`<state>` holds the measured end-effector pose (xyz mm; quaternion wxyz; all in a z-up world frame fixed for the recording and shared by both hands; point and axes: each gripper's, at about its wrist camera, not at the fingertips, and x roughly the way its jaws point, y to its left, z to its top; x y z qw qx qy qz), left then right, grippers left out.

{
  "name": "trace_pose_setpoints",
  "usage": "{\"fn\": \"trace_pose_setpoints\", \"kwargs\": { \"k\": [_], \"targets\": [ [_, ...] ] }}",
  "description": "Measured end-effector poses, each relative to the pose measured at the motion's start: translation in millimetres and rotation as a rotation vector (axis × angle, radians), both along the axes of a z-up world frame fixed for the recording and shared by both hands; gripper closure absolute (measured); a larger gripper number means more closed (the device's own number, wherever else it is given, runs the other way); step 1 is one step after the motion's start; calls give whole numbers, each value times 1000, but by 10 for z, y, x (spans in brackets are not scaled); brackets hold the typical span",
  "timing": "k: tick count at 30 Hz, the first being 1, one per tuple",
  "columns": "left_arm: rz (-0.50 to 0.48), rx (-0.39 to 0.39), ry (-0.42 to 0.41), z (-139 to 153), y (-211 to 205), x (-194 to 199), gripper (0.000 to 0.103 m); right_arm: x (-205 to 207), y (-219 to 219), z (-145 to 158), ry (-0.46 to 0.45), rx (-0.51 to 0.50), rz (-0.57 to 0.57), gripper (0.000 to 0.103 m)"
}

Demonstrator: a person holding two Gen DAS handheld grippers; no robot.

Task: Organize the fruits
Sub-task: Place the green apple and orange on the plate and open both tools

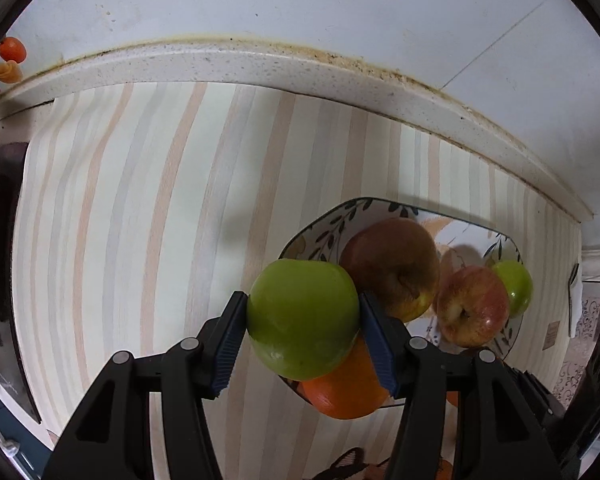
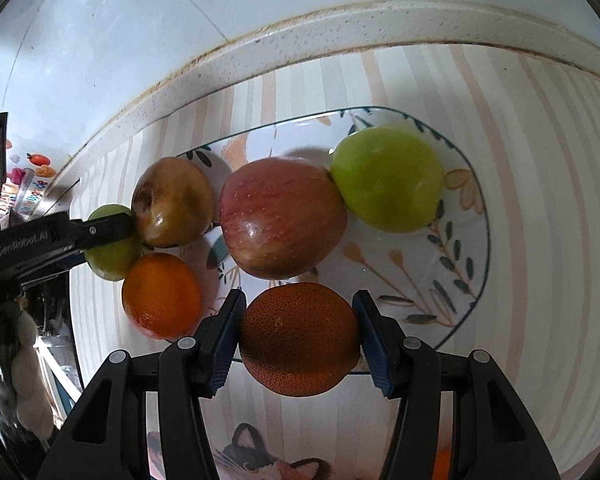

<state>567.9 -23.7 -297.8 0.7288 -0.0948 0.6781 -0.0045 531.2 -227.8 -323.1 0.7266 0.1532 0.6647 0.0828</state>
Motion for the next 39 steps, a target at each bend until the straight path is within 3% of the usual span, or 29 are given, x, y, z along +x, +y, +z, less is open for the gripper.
{"fn": "trace_pose_setpoints", "kwargs": {
  "k": [5, 9, 11, 13, 18, 20, 21, 25, 30, 39],
  "targets": [
    [5, -46, 10, -34, 64, 11, 48, 37, 76, -70, 8, -4, 8, 44],
    [-27, -34, 21, -42, 38, 22, 48, 51, 86, -74, 11, 0, 4, 42],
    [-40, -21, 29, -31, 21, 26, 48, 53, 93, -54, 12, -7, 6, 32],
    [-51, -9, 27, -5, -1, 14, 48, 59, 112, -27, 9, -1, 8, 28],
    [-53, -13, 4, 131, 0, -22, 35, 29, 82, 55, 13, -5, 7, 17],
    [-50, 0, -5, 196, 16, -45, 23, -1, 61, 105, 14, -11, 9, 11],
    [-51, 6, -17, 248, 17, -75, 22, -17, 48, 130, 11, -15, 9, 11],
    [-67, 63, -63, 399, -39, -245, 22, -132, -57, 301, -17, -68, 23, 9],
    [-61, 62, -80, 563, -131, -569, 22, -303, -185, 553, -59, -128, 30, 9],
    [-87, 111, -186, 978, -332, -1169, 22, -661, -298, 1194, -188, -190, 28, 9]
  ]
}}
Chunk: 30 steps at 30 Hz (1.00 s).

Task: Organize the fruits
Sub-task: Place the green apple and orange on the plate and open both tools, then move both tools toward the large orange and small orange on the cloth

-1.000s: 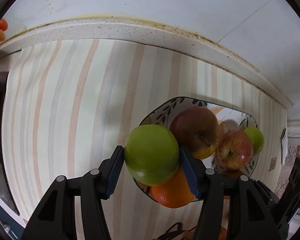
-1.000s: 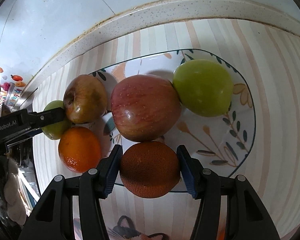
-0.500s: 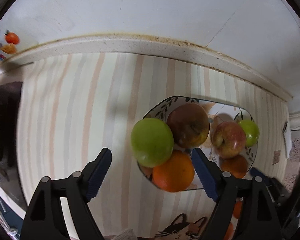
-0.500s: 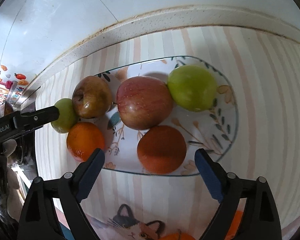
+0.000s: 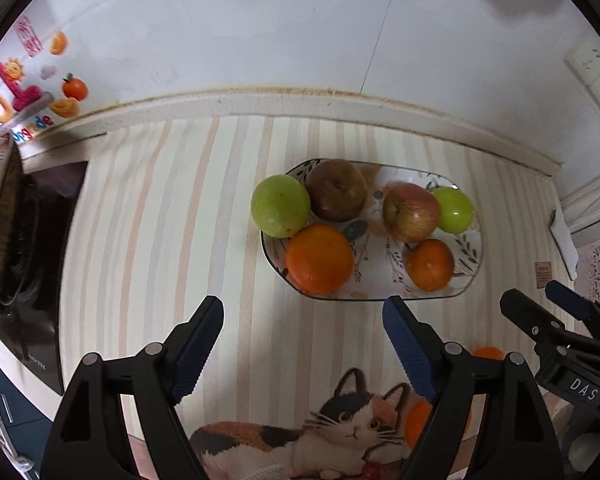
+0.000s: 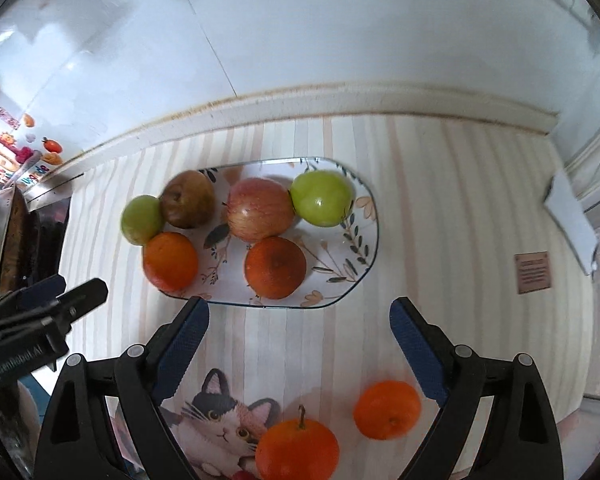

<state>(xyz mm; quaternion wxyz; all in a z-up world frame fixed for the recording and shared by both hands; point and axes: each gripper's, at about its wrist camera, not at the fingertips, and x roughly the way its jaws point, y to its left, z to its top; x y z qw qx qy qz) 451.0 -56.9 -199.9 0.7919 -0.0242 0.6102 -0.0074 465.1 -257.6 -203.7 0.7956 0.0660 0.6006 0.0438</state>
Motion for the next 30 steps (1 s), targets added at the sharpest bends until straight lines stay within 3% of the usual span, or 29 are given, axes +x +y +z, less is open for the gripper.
{"fn": "trace_pose_setpoints", "kwargs": {
  "k": [17, 24, 30],
  "targets": [
    [-35, 31, -191, 850, -99, -711, 22, -841, -42, 1046, -218, -27, -12, 9],
    [-46, 34, -244, 1071, -142, -988, 22, -1123, -51, 1290, -268, -12, -23, 9],
    [-39, 25, -234, 1068, -155, -1082, 22, -1272, -78, 1340, -271, 24, -27, 9]
  ]
}}
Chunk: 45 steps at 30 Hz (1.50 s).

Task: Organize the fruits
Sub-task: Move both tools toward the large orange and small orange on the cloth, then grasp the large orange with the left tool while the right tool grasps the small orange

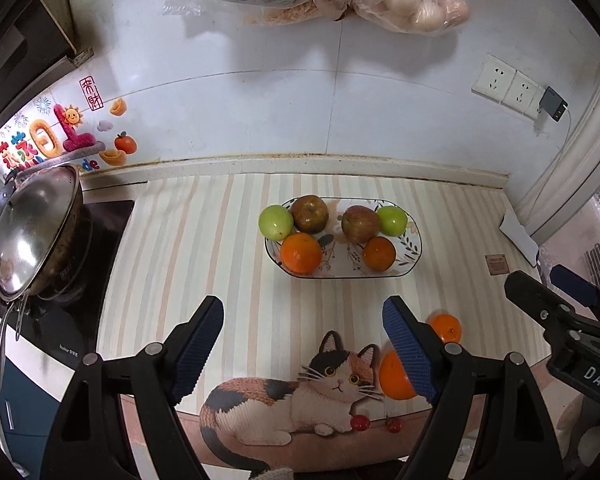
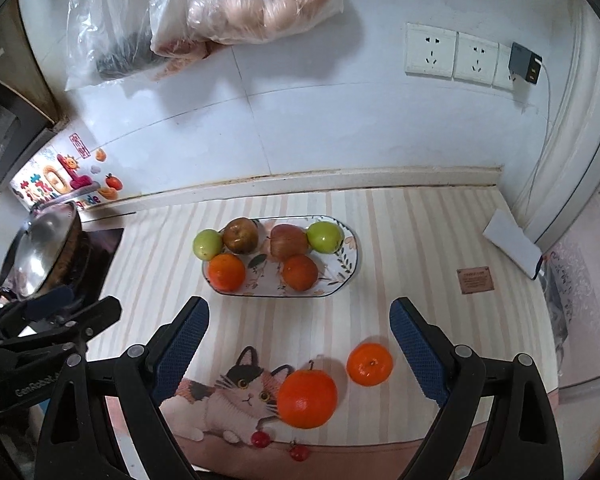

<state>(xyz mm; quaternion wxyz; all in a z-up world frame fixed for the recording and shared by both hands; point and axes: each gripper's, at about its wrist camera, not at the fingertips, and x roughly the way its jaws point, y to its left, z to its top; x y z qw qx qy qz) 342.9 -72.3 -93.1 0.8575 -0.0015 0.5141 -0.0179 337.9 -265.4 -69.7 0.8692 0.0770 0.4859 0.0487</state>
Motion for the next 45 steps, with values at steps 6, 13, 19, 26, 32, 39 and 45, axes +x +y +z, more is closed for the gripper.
{"fn": "trace_pose_setpoints", "kwargs": {
  "k": [6, 13, 19, 26, 32, 39, 45],
  "targets": [
    [-25, -1, 94, -305, -166, 39, 22, 13, -354, -446, 128, 93, -52, 15],
    [-155, -58, 326, -1049, -688, 143, 22, -20, -850, -1164, 280, 163, -160, 37],
    [-257, -102, 527, -1723, -1170, 155, 22, -91, -1213, -1558, 350, 183, -255, 37],
    [-354, -22, 636, -2222, -1608, 105, 23, -160, -1406, -1828, 402, 178, -294, 37],
    [-320, 20, 556, -2199, -1595, 93, 28, -121, -1423, -1966, 426, 179, -286, 37],
    [-158, -23, 579, -2212, -905, 270, 27, 108, -1182, -2092, 437, 190, -209, 37],
    [-123, -52, 575, -2205, -841, 359, 27, 399, -923, -2389, 486, 182, -146, 37]
  ]
}}
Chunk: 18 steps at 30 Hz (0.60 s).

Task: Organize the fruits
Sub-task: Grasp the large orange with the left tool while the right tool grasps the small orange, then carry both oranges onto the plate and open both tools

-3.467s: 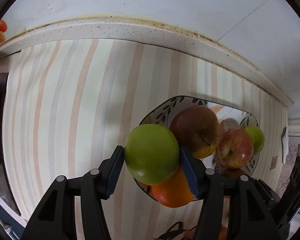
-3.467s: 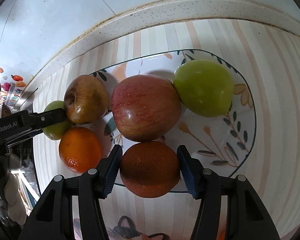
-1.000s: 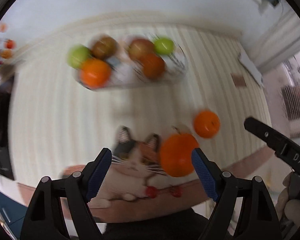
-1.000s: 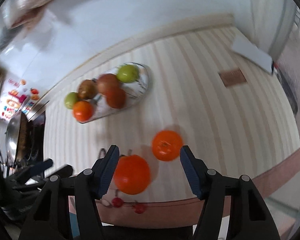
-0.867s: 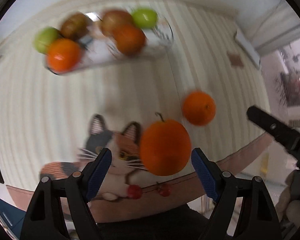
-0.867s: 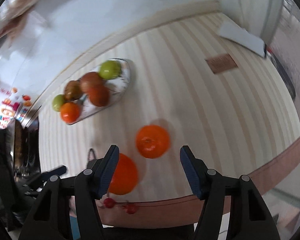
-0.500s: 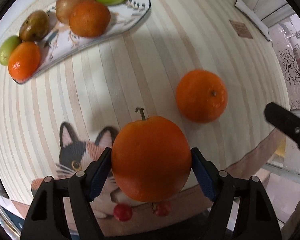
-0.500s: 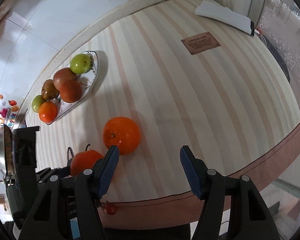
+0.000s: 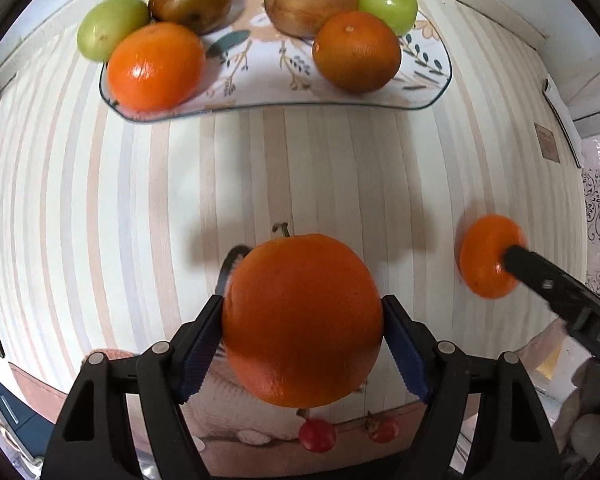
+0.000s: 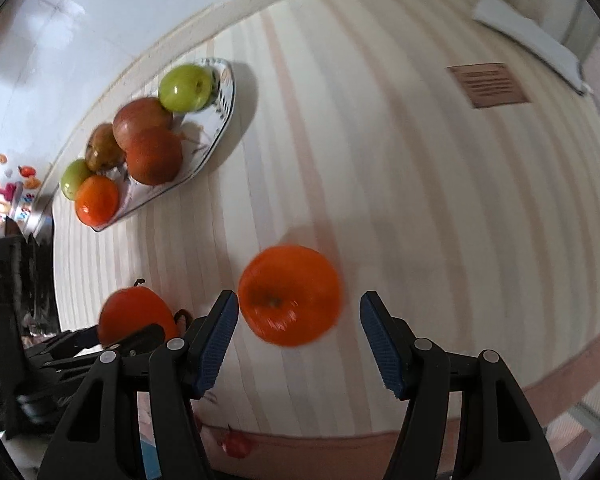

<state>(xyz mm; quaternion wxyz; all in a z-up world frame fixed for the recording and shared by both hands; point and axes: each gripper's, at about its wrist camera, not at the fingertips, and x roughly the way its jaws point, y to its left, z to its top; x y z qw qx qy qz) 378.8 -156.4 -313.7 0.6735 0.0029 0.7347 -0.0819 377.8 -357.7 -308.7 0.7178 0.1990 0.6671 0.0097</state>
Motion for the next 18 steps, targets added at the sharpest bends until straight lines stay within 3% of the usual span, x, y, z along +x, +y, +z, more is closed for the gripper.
{"fn": "trace_pose_setpoints", "kwargs": {
  "k": [8, 18],
  "targets": [
    [20, 7, -2, 45, -33, 65, 28, 178, 191, -172, 27, -6, 99, 37],
    [47, -8, -37, 278, 142, 214, 28, 257, 221, -232, 8, 17, 88, 38]
  ]
}}
